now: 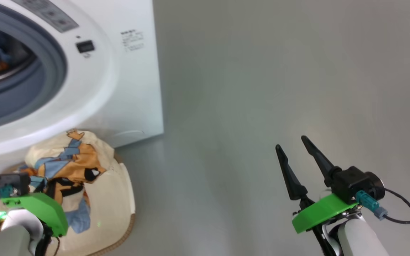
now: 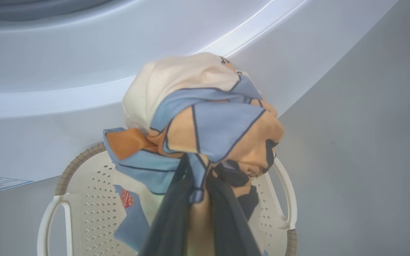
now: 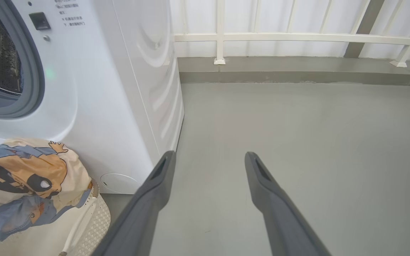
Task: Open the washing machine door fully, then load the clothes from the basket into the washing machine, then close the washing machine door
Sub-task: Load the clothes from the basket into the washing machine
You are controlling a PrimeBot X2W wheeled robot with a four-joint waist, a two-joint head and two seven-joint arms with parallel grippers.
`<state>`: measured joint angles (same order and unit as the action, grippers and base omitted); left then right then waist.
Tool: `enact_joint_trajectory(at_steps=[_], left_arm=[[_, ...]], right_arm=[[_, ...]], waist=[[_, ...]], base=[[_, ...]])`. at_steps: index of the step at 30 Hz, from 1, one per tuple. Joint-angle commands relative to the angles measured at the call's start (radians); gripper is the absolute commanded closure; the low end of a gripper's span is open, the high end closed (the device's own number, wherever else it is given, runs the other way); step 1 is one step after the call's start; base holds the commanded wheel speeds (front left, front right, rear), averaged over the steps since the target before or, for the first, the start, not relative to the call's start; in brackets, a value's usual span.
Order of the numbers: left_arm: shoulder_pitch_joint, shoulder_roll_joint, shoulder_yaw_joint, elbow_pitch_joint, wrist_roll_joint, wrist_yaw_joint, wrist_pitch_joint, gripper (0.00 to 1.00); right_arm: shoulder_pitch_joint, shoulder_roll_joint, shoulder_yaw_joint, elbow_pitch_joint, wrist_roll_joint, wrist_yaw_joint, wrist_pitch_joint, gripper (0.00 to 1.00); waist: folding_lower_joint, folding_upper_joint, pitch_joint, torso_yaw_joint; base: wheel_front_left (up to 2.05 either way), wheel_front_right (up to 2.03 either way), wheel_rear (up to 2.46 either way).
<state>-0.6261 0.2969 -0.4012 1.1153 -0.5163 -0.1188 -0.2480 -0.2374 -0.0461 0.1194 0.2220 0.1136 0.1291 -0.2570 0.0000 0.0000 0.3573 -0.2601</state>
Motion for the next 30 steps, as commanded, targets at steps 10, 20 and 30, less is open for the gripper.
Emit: enact_joint_trajectory(at_steps=[10, 20, 30], left_arm=[[0.211, 0.001, 0.139, -0.304, 0.005, 0.052, -0.014, 1.0], [0.388, -0.048, 0.232, -0.559, 0.05, 0.088, -0.014, 1.0], [0.513, -0.099, 0.306, -0.696, 0.082, 0.089, -0.014, 1.0]], right_arm=[[0.067, -0.004, 0.003, 0.005, -0.035, 0.002, -0.005, 0.0], [0.107, -0.004, -0.034, 0.015, -0.045, 0.002, -0.005, 0.0], [0.153, -0.004, -0.056, 0.019, -0.044, 0.002, -0.005, 0.0]], waist=[[0.0, 0.0, -0.186, 0.133], [0.0, 0.0, -0.266, 0.196], [0.0, 0.0, -0.34, 0.23]], base=[[0.0, 0.0, 0.0], [0.0, 0.0, 0.0], [0.0, 0.0, 0.0]])
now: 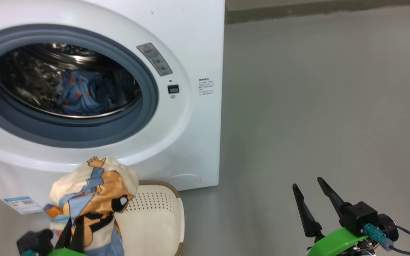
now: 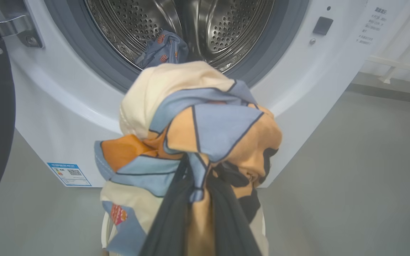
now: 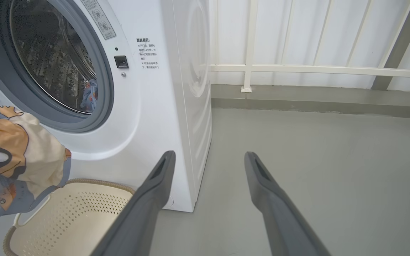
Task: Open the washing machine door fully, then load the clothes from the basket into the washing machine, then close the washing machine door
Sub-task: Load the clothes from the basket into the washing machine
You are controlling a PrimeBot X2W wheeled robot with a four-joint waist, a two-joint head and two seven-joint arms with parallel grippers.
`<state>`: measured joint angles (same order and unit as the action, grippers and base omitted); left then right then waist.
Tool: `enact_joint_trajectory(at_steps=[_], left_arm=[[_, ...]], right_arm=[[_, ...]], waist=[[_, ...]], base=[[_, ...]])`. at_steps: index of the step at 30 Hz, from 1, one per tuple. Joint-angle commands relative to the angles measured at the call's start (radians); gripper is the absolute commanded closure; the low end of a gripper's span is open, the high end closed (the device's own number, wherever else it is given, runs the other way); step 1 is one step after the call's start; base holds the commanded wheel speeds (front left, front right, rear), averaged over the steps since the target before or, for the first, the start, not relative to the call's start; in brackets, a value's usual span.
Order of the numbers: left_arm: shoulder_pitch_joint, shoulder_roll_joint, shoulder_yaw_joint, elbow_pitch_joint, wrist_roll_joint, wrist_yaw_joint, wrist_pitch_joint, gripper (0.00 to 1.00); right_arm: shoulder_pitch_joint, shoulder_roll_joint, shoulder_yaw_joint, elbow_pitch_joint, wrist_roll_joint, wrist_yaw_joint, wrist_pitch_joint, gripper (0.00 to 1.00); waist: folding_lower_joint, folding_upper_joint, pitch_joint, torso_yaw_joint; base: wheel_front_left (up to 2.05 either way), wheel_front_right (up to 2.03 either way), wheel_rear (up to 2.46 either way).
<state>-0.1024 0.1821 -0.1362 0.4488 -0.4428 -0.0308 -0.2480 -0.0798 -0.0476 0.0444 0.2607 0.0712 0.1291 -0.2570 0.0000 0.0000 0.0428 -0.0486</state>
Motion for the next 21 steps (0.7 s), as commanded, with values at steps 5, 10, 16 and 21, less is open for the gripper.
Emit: enact_joint_trajectory(at_steps=[5, 10, 16, 21], left_arm=[[0.029, -0.014, 0.073, -0.077, 0.029, -0.012, -0.014, 1.0], [0.046, -0.035, 0.104, -0.108, 0.055, -0.025, -0.014, 1.0], [0.052, -0.062, 0.13, -0.125, 0.081, -0.042, -0.014, 1.0], [0.054, -0.074, 0.147, -0.129, 0.095, -0.053, -0.014, 1.0]], right_arm=[[0.006, -0.003, 0.018, -0.02, -0.003, 0.002, -0.005, 0.0], [0.01, -0.003, 0.016, -0.024, -0.004, 0.002, -0.005, 0.0], [0.011, -0.003, 0.019, -0.027, -0.003, 0.002, -0.005, 0.0], [0.01, -0.003, 0.021, -0.026, -0.003, 0.002, -0.005, 0.0]], waist=[[0.0, 0.0, -0.042, 0.027], [0.0, 0.0, -0.046, 0.028], [0.0, 0.0, -0.043, 0.025], [0.0, 0.0, -0.04, 0.022]], base=[[0.0, 0.0, 0.0], [0.0, 0.0, 0.0], [0.0, 0.0, 0.0], [0.0, 0.0, 0.0]])
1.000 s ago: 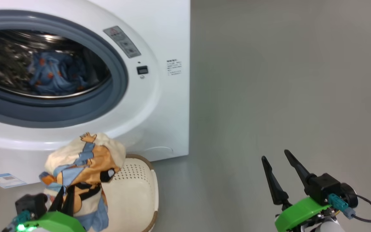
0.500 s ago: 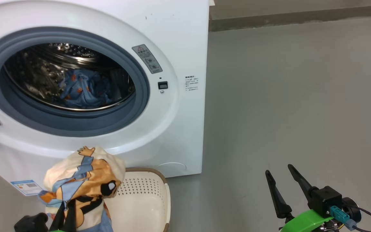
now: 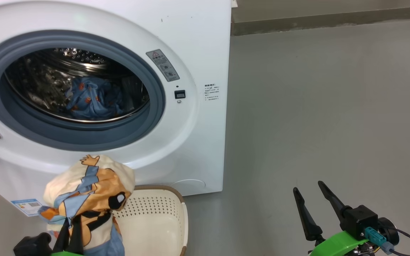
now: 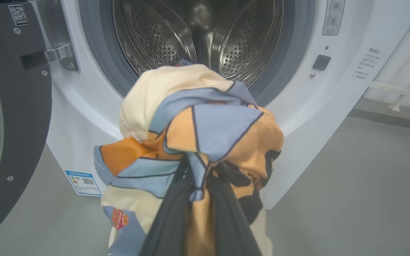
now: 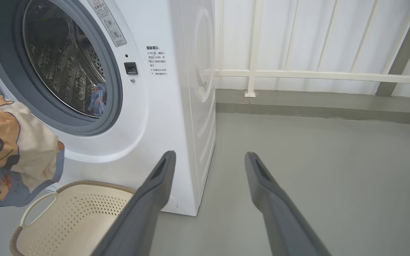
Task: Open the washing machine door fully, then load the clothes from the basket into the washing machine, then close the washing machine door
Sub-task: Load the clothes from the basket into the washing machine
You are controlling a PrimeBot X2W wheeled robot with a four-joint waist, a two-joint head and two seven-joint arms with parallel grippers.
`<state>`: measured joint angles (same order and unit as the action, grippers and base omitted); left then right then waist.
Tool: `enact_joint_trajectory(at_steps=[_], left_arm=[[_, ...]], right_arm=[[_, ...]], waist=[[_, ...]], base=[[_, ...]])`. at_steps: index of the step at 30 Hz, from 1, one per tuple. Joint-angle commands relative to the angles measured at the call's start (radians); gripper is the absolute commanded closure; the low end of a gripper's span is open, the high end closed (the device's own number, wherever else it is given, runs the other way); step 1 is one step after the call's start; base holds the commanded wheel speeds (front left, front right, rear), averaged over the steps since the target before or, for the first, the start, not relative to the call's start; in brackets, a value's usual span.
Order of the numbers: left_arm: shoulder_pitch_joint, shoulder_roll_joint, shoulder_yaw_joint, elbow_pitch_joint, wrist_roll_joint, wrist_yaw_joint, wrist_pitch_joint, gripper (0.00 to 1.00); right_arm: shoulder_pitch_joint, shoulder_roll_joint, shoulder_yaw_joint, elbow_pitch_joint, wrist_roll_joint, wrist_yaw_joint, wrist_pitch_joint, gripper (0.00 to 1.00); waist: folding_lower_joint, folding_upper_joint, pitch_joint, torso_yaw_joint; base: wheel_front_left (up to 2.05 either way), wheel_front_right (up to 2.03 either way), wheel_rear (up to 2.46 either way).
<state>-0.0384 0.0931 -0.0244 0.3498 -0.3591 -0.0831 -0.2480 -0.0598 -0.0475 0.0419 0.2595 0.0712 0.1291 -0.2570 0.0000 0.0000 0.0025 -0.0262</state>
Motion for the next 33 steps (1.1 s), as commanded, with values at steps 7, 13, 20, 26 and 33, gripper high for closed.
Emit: enact_joint_trajectory(at_steps=[7, 13, 20, 26, 33], left_arm=[[-0.016, 0.0, 0.062, -0.036, 0.03, -0.018, -0.014, 1.0], [-0.032, -0.009, 0.086, -0.054, 0.032, -0.032, -0.014, 1.0], [-0.114, -0.011, 0.125, -0.1, 0.024, -0.042, -0.014, 1.0], [-0.247, 0.032, 0.141, -0.112, 0.002, -0.046, -0.014, 1.0], [-0.458, 0.126, 0.178, -0.074, -0.077, -0.047, -0.014, 1.0]], right_arm=[[-0.012, -0.003, 0.022, -0.023, 0.001, 0.002, -0.005, 0.0], [-0.015, -0.003, 0.021, -0.022, 0.002, 0.002, -0.005, 0.0], [-0.049, -0.003, 0.007, -0.046, -0.005, 0.002, -0.005, 0.0], [-0.077, -0.003, 0.008, -0.062, -0.016, 0.002, -0.005, 0.0], [-0.116, -0.003, 0.01, -0.084, -0.003, 0.002, -0.005, 0.0]], waist=[[0.0, 0.0, 0.007, -0.006], [0.0, 0.0, 0.025, -0.014], [0.0, 0.0, 0.122, -0.033], [0.0, 0.0, 0.233, -0.049], [0.0, 0.0, 0.363, -0.093]], base=[[0.0, 0.0, 0.0], [0.0, 0.0, 0.0], [0.0, 0.0, 0.0], [0.0, 0.0, 0.0], [0.0, 0.0, 0.0]])
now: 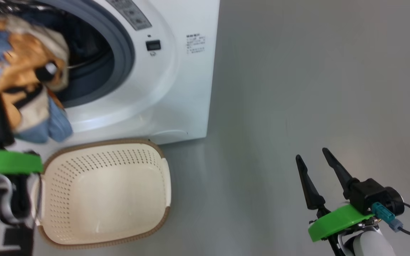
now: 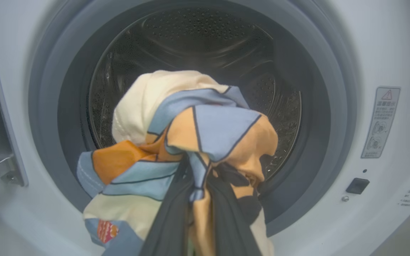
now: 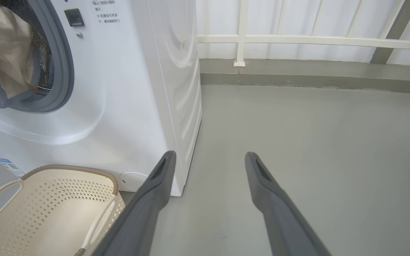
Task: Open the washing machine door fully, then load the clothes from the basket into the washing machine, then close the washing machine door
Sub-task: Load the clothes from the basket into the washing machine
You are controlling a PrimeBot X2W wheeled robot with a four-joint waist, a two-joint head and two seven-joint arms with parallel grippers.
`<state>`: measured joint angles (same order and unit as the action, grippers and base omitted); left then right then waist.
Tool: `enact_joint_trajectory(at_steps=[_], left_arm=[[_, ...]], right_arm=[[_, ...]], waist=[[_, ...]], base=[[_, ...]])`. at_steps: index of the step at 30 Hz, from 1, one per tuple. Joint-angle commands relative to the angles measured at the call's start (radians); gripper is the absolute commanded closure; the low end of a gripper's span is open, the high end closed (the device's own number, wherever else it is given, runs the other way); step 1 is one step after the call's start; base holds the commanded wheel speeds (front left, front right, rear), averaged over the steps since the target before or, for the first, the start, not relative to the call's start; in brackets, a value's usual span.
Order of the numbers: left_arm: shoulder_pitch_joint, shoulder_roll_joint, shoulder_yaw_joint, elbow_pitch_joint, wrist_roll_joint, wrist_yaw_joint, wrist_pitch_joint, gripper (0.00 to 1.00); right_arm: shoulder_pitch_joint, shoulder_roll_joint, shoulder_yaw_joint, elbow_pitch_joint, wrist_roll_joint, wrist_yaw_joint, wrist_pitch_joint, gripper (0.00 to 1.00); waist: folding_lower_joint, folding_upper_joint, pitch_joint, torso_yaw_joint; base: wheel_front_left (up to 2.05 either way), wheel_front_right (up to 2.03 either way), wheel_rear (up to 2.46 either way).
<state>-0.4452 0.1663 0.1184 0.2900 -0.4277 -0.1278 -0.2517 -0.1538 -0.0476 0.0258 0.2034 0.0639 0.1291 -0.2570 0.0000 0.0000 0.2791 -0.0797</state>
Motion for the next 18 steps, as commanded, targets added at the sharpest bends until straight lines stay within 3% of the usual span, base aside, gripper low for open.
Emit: enact_joint_trajectory(at_steps=[1, 13, 18], left_arm=[[-0.078, 0.068, 0.031, -0.005, -0.013, -0.003, -0.01, 1.0], [-0.359, 0.21, -0.066, 0.124, -0.08, -0.003, -0.01, 1.0], [-0.482, 0.278, -0.065, 0.174, -0.087, -0.003, -0.01, 1.0]], right_arm=[[-0.028, -0.003, 0.028, -0.031, 0.005, 0.002, -0.005, 0.0], [-0.08, -0.003, 0.061, -0.061, 0.034, 0.002, -0.005, 0.0], [-0.099, -0.003, 0.066, -0.085, 0.052, 0.002, -0.005, 0.0]], waist=[[0.0, 0.0, 0.102, -0.045], [0.0, 0.0, 0.253, -0.128], [0.0, 0.0, 0.323, -0.169]], base=[[0.0, 0.0, 0.0], [0.0, 0.0, 0.0], [0.0, 0.0, 0.0]])
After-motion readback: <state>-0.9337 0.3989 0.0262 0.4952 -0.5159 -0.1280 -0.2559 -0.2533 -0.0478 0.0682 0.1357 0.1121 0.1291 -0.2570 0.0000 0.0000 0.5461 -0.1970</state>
